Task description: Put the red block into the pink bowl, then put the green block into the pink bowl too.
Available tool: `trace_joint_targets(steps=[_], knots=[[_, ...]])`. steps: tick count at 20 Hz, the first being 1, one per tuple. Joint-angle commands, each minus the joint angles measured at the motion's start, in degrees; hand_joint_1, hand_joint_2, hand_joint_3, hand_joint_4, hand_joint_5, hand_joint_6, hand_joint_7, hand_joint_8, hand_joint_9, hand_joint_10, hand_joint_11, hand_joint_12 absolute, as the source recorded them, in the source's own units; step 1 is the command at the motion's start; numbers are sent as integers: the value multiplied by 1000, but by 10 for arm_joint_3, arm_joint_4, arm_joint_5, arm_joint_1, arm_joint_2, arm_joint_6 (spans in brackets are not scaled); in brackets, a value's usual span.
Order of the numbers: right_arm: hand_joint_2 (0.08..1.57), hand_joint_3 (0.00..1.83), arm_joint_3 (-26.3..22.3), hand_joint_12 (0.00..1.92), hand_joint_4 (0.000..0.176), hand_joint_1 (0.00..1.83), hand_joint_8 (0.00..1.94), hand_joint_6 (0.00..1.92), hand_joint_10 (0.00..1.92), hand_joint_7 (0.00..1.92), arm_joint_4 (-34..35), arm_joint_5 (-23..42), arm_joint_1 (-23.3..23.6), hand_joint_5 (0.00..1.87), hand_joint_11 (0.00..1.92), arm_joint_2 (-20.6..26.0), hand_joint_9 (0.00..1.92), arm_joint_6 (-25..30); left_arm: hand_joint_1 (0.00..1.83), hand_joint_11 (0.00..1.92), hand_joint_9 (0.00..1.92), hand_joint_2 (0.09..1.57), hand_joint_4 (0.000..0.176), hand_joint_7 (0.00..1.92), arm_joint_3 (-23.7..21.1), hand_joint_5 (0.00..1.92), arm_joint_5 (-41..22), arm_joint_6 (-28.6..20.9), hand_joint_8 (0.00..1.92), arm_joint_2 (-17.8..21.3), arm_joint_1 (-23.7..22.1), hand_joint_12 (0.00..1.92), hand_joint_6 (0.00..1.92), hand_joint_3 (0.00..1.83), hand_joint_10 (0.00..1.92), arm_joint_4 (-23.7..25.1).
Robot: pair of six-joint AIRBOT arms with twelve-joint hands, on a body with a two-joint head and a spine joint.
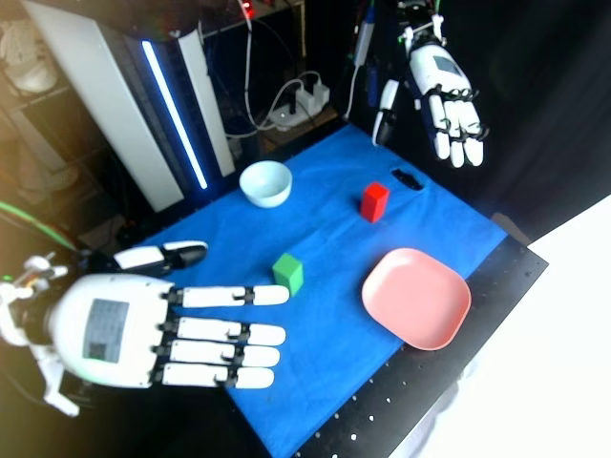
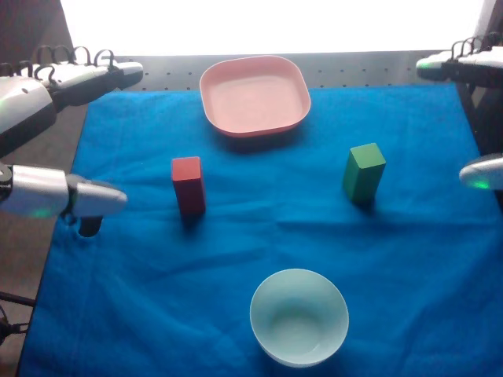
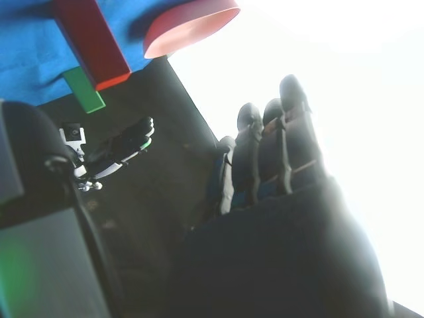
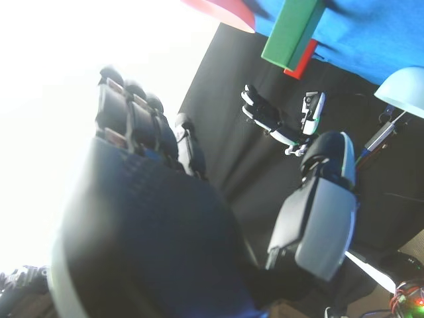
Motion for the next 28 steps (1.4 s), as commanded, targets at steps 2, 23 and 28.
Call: trace_joint_targets(steps=[2, 23, 28], knots=[[936, 7, 6, 426, 51, 613, 3, 0, 9, 203, 31, 58, 7, 211, 0, -1, 166, 5, 732, 32, 62, 957, 125, 87, 8, 110, -56, -2, 2, -12, -19, 98, 4, 3, 7, 5], [952, 2, 13, 637, 26, 664, 0, 2, 1, 166, 31, 58, 7, 198, 1, -3, 149, 5, 1214, 950, 1160, 1081, 0, 964, 112, 985, 134, -96, 858, -161, -144, 1341, 616, 9, 273, 204], [960, 2, 13, 669, 0, 676, 8, 9, 10, 197, 31, 58, 7, 227, 51, -3, 183, 6, 1257, 936, 1083, 1069, 0, 1030, 117, 1161, 148, -94, 1027, -157, -158, 1305, 580, 1, 798, 219]])
